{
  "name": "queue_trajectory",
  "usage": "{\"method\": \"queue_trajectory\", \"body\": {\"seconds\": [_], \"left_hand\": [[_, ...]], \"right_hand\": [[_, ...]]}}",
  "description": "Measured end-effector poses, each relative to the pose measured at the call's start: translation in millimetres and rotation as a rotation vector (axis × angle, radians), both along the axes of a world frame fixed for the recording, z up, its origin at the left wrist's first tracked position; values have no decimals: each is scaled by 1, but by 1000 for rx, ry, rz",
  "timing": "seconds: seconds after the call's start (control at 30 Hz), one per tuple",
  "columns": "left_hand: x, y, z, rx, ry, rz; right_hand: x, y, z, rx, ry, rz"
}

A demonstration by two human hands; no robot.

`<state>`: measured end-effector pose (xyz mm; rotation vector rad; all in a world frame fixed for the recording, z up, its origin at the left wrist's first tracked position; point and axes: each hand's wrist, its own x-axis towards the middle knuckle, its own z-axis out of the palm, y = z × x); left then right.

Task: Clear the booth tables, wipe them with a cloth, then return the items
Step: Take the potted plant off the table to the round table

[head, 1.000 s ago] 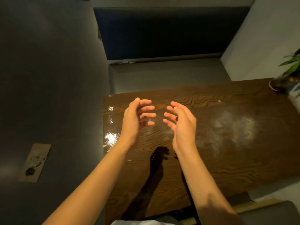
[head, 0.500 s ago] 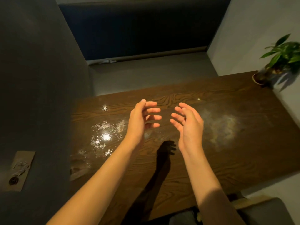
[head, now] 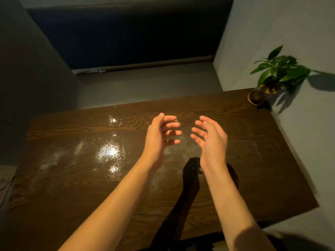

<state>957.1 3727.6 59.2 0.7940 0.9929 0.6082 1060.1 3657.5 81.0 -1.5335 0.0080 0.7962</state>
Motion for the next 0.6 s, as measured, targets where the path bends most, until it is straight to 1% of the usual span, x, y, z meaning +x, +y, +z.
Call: {"method": "queue_trajectory", "body": {"seconds": [0.13, 0.3, 0.43, 0.6], "left_hand": [[40, -8, -1, 18, 3, -56], [79, -14, -2, 60, 4, -159], [109, -18, -7, 77, -10, -215], [152, -22, -17, 71, -33, -260]], "right_hand": [[35, -11, 0, 14, 11, -59], [59, -23, 1, 9, 21, -138], [81, -32, -2, 50, 55, -217], [122, -39, -12, 69, 62, -239]]}}
